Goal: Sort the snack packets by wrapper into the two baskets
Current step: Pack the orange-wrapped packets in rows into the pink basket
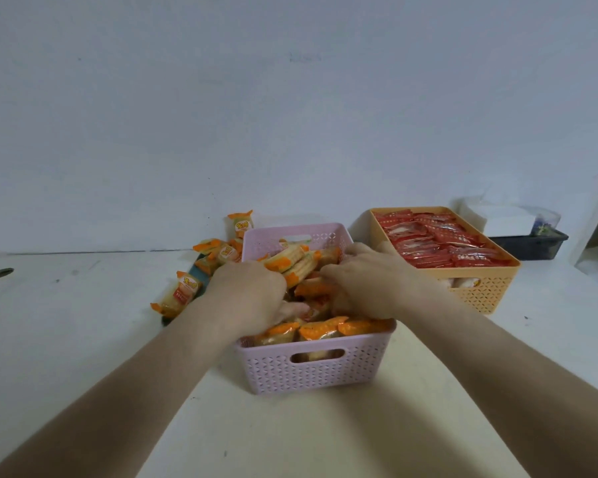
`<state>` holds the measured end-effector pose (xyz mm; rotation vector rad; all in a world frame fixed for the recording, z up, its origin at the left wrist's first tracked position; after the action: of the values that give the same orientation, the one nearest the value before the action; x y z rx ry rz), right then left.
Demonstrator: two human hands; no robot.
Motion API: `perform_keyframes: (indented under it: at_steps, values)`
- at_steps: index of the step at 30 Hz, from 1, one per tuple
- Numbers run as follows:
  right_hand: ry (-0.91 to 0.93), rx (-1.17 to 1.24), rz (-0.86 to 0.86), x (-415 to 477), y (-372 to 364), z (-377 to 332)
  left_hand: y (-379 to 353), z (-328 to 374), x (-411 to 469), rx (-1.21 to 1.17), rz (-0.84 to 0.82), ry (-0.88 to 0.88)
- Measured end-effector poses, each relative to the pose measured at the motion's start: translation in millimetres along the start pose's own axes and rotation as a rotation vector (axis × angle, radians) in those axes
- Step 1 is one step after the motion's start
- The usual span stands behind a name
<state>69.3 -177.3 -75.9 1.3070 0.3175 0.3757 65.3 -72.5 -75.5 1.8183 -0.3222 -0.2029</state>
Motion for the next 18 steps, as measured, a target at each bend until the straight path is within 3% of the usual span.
perform_keyframes:
  at_steps: [4,10,15,18]
  values:
    - [0.020,0.031,0.037,3.3,2.1,-4.7,0.6,-0.8,4.9,0.030,0.028,0.040]
    - [0.003,0.287,0.097,-7.9,13.2,4.4,-9.4,-7.6,-1.9,-0.246,0.006,0.095]
    - [0.034,0.605,0.209,-39.3,27.3,3.3,-1.0,-1.5,-12.7,-0.338,0.140,0.012]
    - [-0.001,0.624,0.280,-52.9,20.7,-1.5,-0.9,3.3,-19.5,-0.482,0.106,-0.070]
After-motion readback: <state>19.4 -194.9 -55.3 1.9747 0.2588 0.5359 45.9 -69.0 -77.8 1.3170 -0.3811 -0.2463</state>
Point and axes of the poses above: each hand's wrist, its own x-axis towards the middle knuckle, its own y-axis out of the back of the hand, z = x × y, the point moved 10 cm from there along x, towards the middle knuckle, and after that the axes turned 2 degrees about -z, right-handed, at the moved point
